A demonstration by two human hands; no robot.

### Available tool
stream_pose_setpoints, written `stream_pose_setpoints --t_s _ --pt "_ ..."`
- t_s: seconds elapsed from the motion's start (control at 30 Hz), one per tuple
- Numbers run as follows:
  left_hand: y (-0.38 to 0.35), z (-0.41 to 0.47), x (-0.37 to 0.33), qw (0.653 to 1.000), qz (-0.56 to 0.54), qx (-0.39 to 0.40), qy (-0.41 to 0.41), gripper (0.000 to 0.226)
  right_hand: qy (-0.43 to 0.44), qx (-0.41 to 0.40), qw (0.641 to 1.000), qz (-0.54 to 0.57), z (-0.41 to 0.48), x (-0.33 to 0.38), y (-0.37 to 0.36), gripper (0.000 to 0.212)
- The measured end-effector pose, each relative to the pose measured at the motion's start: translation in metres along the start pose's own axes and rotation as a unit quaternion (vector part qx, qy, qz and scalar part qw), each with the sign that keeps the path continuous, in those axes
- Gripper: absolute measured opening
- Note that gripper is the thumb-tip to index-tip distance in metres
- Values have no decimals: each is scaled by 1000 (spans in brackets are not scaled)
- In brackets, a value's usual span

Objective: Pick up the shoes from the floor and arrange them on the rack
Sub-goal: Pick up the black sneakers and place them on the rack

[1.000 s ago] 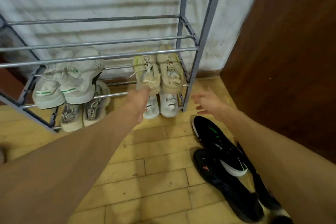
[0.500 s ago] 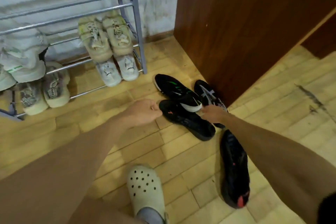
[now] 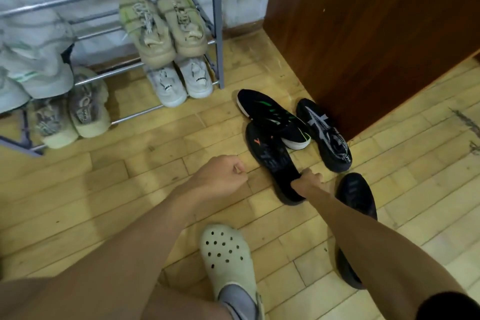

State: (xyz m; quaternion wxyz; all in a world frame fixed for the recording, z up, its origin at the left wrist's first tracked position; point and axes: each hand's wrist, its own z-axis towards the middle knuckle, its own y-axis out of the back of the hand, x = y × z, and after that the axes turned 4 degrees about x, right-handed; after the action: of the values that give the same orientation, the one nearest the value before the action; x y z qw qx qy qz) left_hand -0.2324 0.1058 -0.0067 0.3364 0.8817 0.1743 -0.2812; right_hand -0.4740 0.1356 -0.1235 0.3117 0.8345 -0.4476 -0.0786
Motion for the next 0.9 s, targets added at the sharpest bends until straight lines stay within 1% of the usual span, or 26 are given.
stream_pose_setpoints --t_s 0.07,0.1,0.13,0.2,0.27,0.33,0.4,0.5,0.6,0.7,0.77,0.8,0.9 --pt "0 -1 -1 1000 1 -6 10 26 15 115 989 91 -3 3 -3 39" --pt "-1 -1 1 1000 5 -7 17 25 16 173 979 109 -8 5 -8 35" --pt "-2 -3 4 1000 13 -3 22 24 11 212 969 126 -13 7 -15 32" --pt "-6 -11 14 998 60 15 18 23 -2 236 954 184 -22 13 -33 29" --pt "-8 -18 27 989 144 36 -3 25 -6 230 940 253 -27 21 -48 28" --pt "-4 -26 34 970 235 56 -13 30 0 219 928 301 -32 29 -55 33" --pt "1 -33 34 963 263 65 -6 32 3 196 922 333 -41 32 -53 37" --pt "13 -44 28 974 222 34 12 29 10 152 921 357 -58 29 -40 37" --pt "27 -54 21 988 148 -3 36 18 35 130 938 320 -78 24 -14 32" --pt "42 -72 7 989 116 -76 45 19 76 112 956 262 -104 24 16 27" --pt "54 -89 -5 987 104 -118 34 15 120 93 962 226 -125 27 37 25" --pt "62 -100 -11 985 103 -133 27 17 149 80 961 220 -137 32 47 24" --pt "87 -136 -31 982 79 -174 6 22 244 60 944 213 -183 59 77 36"
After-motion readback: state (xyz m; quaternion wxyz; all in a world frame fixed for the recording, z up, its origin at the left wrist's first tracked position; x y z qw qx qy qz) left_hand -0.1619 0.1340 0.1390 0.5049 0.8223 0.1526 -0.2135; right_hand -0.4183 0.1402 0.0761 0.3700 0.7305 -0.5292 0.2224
